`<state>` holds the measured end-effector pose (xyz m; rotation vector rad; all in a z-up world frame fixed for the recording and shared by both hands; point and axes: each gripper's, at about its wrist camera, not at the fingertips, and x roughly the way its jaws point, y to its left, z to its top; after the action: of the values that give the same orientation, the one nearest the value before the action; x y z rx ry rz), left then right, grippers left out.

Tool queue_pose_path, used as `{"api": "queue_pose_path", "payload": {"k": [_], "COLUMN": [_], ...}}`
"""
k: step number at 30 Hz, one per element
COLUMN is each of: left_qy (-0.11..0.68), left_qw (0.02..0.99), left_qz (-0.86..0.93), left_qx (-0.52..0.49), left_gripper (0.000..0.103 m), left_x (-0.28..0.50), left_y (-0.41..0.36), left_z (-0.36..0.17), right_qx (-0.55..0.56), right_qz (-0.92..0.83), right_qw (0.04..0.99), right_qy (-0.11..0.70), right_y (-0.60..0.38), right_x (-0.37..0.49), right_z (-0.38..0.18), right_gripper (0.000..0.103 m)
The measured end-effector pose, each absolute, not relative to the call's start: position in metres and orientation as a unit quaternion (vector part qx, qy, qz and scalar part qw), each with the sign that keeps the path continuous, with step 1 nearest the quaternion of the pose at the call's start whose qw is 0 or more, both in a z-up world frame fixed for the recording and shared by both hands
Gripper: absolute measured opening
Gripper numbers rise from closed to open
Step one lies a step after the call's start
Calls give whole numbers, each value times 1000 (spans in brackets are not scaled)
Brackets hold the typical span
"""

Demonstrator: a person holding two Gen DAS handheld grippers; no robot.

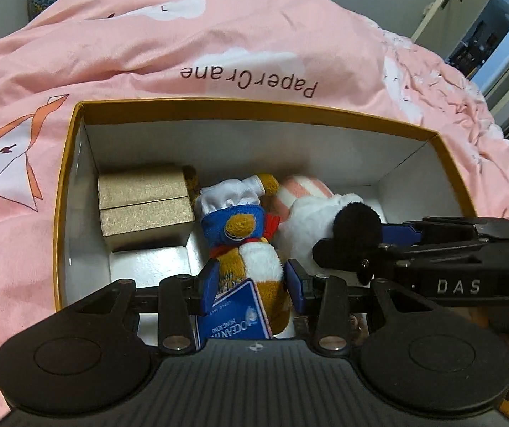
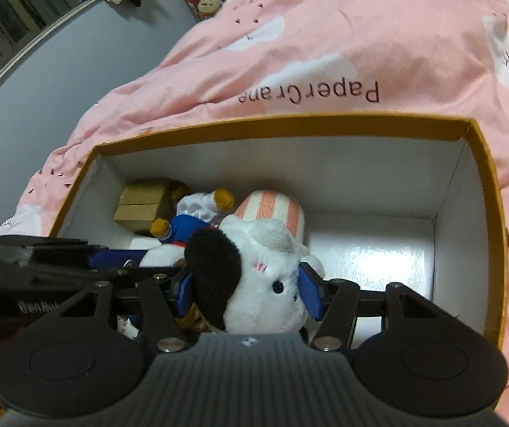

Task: Organize objects
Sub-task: 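Lower both plush toys into the shoebox and open both grippers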

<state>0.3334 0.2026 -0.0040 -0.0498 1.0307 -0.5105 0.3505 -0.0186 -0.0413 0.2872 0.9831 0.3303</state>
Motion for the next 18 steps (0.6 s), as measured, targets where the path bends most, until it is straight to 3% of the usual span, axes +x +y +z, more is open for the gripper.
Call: {"api": "queue_pose_path", "payload": {"k": [6,18], "left_qy": [489,441], "left_qw": [838,860], "left_qz": [-240,-247], "left_qx": [-29,-64], "left_gripper": [46,63], "left_x": [335,315], "left_y": [205,219], "left_z": [-6,22], "right_qx": [160,164], "right_qz": [159,147], "right_qw": [847,855], "right_qy": [482,470], "right_y": [-22,-27], "right_x": [358,350], "right_z": [-46,-24], "right_gripper": [62,73]}}
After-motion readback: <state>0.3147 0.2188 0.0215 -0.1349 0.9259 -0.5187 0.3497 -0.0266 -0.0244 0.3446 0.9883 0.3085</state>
